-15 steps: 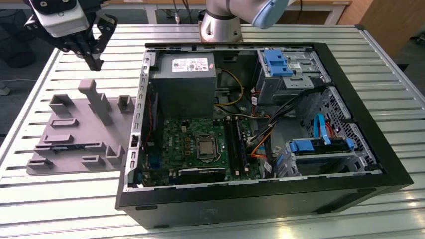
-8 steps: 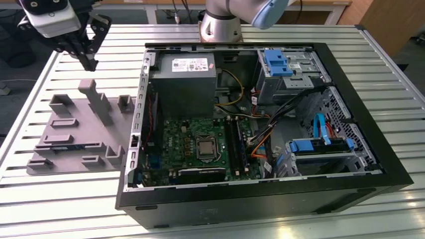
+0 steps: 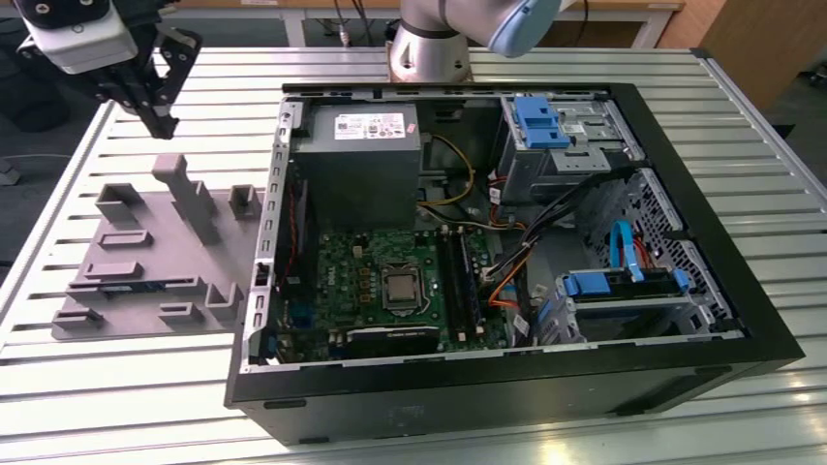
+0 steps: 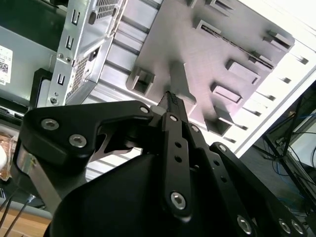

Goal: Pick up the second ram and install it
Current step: 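Reach for the second ram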

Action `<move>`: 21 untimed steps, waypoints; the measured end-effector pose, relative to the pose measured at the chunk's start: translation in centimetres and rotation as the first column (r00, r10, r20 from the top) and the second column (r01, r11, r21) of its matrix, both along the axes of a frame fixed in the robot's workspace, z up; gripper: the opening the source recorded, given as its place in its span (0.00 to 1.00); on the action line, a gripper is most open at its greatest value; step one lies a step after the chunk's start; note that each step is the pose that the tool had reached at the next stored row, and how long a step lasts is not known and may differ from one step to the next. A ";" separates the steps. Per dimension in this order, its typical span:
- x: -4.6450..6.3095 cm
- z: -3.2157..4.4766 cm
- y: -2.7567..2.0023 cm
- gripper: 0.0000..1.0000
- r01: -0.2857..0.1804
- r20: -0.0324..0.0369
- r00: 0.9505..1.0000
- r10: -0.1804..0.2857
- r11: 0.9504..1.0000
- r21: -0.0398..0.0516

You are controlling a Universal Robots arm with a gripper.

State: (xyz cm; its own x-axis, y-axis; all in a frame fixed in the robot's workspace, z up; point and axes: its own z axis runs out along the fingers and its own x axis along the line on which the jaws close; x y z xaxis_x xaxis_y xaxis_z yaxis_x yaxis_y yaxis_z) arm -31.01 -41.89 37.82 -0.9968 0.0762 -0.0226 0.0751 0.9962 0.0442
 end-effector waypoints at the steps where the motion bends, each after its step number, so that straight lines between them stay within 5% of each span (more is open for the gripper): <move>1: -0.1 0.00 0.00 0.11 0.000 0.000 1.000 0.000 1.000 0.000; 13: -1.7 -0.05 -0.01 0.11 0.000 0.000 1.000 0.000 1.000 0.000; 21: -2.8 -0.11 -0.67 0.11 0.000 0.000 1.000 0.000 1.000 0.000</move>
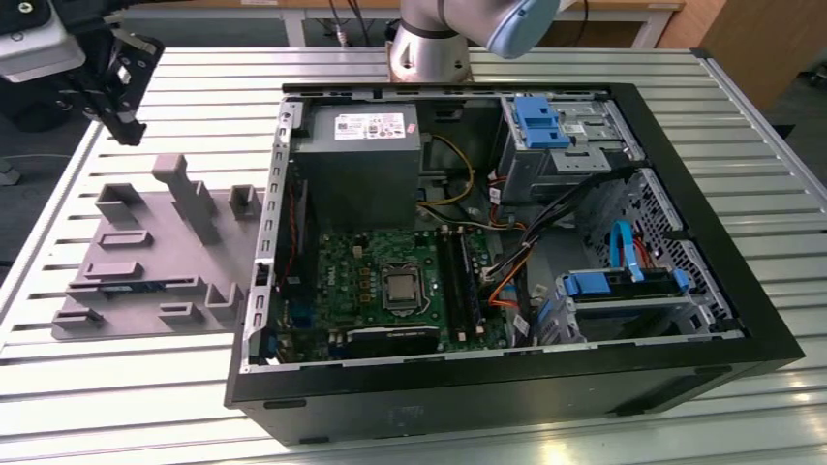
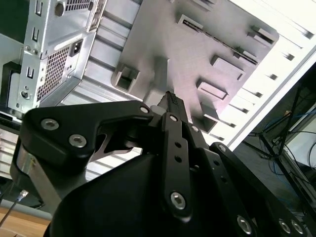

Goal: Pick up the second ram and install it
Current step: 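Reach for the second ram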

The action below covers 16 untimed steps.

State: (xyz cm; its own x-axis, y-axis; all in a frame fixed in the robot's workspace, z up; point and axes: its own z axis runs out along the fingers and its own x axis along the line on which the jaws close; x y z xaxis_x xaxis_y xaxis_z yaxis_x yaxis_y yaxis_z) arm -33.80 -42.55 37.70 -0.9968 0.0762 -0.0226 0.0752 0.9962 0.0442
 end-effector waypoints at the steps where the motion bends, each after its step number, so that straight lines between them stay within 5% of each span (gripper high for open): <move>1: -0.2 -0.01 -0.08 0.11 0.000 0.000 1.000 0.000 1.000 0.000; 6: -1.1 -0.05 -0.66 0.11 0.000 0.000 1.000 0.000 1.000 0.000; 16: -2.5 -0.19 -2.58 0.11 0.000 0.000 1.000 0.000 1.000 0.000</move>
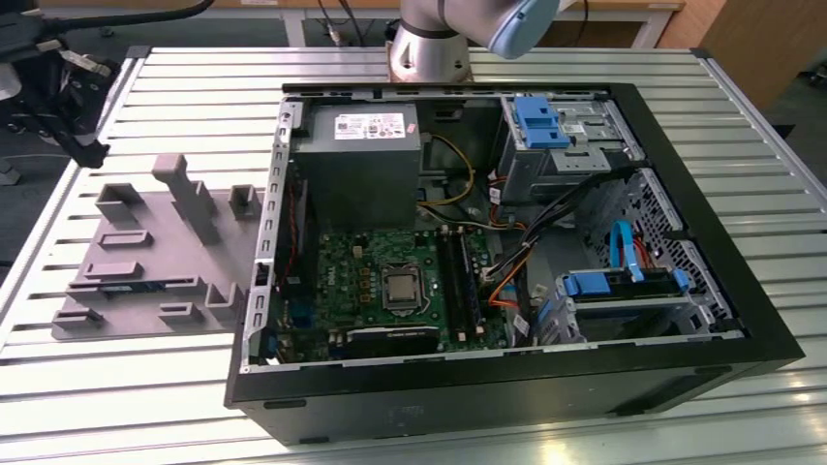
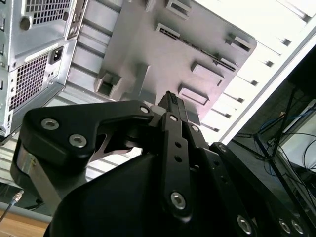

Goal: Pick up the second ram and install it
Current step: 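Reach for the second ram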

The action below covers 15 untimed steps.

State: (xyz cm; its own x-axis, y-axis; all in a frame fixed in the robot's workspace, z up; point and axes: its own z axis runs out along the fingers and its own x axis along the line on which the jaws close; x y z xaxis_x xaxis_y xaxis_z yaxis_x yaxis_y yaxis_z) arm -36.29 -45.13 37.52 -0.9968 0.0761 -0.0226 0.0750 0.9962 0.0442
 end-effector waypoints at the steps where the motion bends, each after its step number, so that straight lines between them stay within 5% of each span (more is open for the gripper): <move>1: -0.1 -0.02 -0.13 0.11 0.000 0.000 1.000 0.000 1.000 0.000; 15: -2.5 -0.09 -0.33 0.11 0.000 0.000 1.000 0.000 1.000 0.000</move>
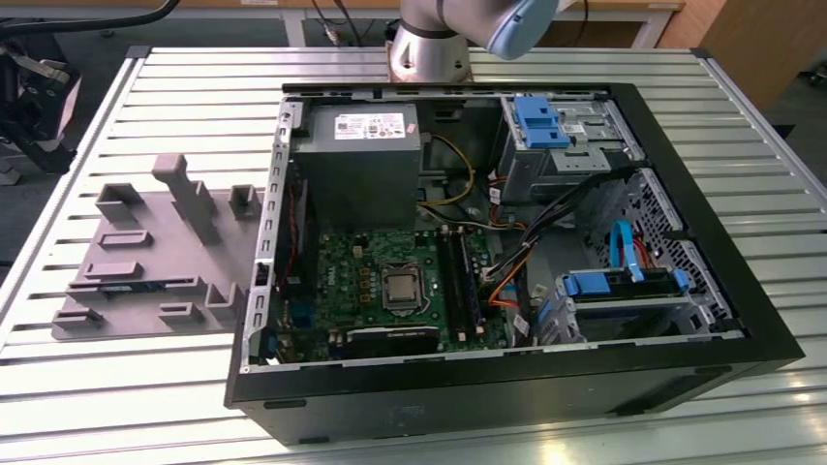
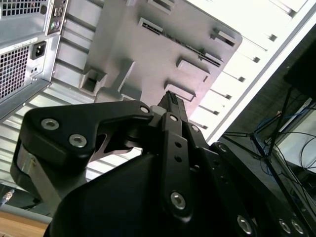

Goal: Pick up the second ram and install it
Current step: 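Reach for the second ram, then pick up the second ram and move it above second insertion slot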

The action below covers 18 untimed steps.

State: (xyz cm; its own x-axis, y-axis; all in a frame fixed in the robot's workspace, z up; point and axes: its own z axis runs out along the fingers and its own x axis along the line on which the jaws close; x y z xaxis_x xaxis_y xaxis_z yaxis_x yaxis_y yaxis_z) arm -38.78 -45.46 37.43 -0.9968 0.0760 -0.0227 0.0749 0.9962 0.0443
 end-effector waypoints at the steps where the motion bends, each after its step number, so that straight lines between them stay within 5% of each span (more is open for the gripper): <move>1: 0.0 0.00 0.00 0.11 0.000 0.000 1.000 0.000 1.000 0.000; 14: 0.0 0.00 0.00 0.11 -0.003 0.000 1.000 0.003 1.000 0.000; 18: 0.0 0.00 0.00 0.11 -0.045 0.000 0.999 0.045 0.999 0.000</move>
State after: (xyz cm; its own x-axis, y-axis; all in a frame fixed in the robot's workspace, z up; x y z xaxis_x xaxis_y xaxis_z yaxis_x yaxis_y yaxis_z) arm -38.80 -45.46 37.43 -0.9993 0.0306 -0.0226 0.0296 0.9986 0.0441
